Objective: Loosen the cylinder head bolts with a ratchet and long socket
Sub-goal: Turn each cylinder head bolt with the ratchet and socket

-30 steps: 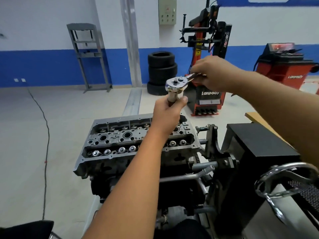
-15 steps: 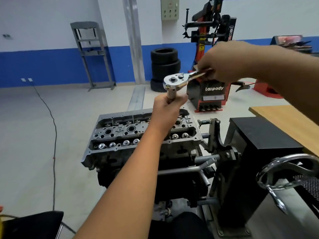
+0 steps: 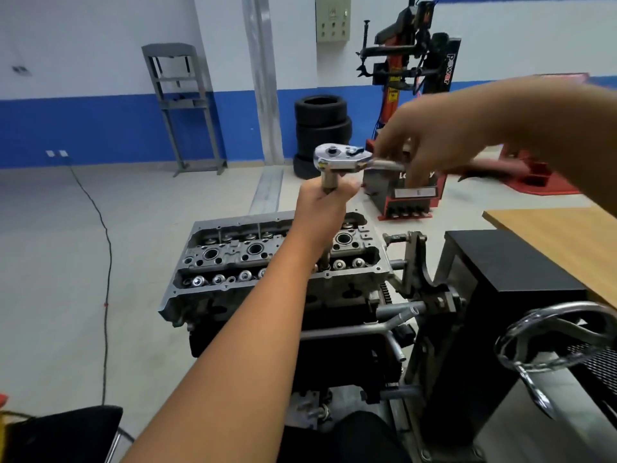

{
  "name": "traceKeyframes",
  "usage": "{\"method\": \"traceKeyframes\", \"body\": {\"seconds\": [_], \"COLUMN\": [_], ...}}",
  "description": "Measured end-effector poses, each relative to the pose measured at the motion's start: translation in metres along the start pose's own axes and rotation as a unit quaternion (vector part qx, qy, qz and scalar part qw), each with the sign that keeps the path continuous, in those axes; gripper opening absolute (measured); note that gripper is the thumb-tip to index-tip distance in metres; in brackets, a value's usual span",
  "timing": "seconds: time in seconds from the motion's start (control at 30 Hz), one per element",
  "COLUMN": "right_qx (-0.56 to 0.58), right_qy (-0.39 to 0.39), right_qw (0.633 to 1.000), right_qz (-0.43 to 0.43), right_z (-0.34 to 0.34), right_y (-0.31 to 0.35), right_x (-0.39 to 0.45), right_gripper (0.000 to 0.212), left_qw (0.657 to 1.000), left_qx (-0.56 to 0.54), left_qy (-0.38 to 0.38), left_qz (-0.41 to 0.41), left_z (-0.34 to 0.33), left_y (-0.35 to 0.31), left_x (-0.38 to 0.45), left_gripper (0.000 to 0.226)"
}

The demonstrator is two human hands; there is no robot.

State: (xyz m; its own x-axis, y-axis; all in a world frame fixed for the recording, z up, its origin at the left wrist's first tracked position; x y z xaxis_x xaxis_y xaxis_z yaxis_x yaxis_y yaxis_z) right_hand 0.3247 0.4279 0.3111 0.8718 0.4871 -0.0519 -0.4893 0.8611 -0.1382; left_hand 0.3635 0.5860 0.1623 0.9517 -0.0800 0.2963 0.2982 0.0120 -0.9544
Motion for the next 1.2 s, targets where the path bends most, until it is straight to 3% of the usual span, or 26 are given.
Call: {"method": "traceKeyframes", "body": {"seconds": [0.1,0.17,0.3,0.4,0.43,0.5,0.57,0.67,0.73,0.83,1.1,1.17,1.2], "right_qx": [-0.137,-0.107,0.021,0.231,0.243,0.168,0.023,-0.105,-0.033,0.093,0.09,0.101,0.125], "right_qy": [-0.131,-0.146,-0.08,-0.011,0.001,-0.012,-0.054,-0.165,-0.222,-0.23,-0.211,-0.252,-0.316], "right_qw": [0.98,0.983,0.997,0.973,0.97,0.986,0.998,0.979,0.974,0.962,0.97,0.958,0.936], "right_qz": [-0.059,-0.034,0.008,-0.007,-0.004,-0.009,-0.033,-0.057,0.017,0.115,0.085,0.091,0.092], "right_z": [-0.008,-0.015,-0.023,-0.027,-0.024,-0.015,-0.01,-0.015,-0.02,-0.028,-0.026,-0.019,-0.013], "right_y": [-0.011,-0.005,0.021,0.036,0.034,0.022,0.006,-0.005,-0.005,0.01,0.021,0.023,0.019], "right_x": [0.01,0.014,-0.001,-0.012,-0.011,-0.004,0.005,0.013,0.016,0.017,0.019,0.018,0.02], "right_gripper": [0.017,0.027,0.033,0.027,0.024,0.016,0.023,0.03,0.043,0.059,0.048,0.043,0.038], "left_qw": [1.0,0.999,0.999,0.999,0.999,0.999,0.999,1.0,0.999,0.997,0.998,0.999,0.999], "left_qx": [0.002,-0.008,-0.013,-0.009,-0.018,-0.025,-0.013,-0.017,-0.048,-0.07,-0.058,-0.048,-0.048], "left_qy": [-0.011,-0.031,-0.047,-0.049,-0.045,-0.021,0.027,0.015,-0.002,0.021,0.02,0.019,0.016], "left_qz": [0.016,0.017,0.015,0.007,0.007,0.011,0.015,0.018,0.023,0.012,0.006,0.005,0.006], "left_z": [-0.003,-0.002,-0.005,-0.015,-0.014,-0.005,0.002,0.003,0.006,0.01,0.007,0.01,0.012], "left_y": [-0.004,-0.006,-0.002,-0.003,-0.002,0.001,0.0,0.0,0.002,0.009,0.01,0.009,0.008], "left_x": [0.002,0.005,0.01,0.01,0.011,0.01,0.009,0.011,0.014,0.015,0.018,0.018,0.018], "left_gripper": [0.037,0.033,0.031,0.023,0.023,0.027,0.034,0.035,0.039,0.041,0.042,0.044,0.047]}}
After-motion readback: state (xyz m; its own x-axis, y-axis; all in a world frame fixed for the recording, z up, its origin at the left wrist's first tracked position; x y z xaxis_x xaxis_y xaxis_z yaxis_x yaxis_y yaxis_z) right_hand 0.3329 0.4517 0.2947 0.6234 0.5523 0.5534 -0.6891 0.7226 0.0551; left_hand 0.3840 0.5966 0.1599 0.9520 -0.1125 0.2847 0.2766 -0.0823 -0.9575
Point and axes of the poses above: each hand's wrist, its own x-axis towards the middle knuckle, its own z-axis out of the back of the hand, y = z × x, the point moved 1 cm from there along x, towards the middle knuckle, and after that the axes turned 5 degrees about z, right-handed, at the moved point
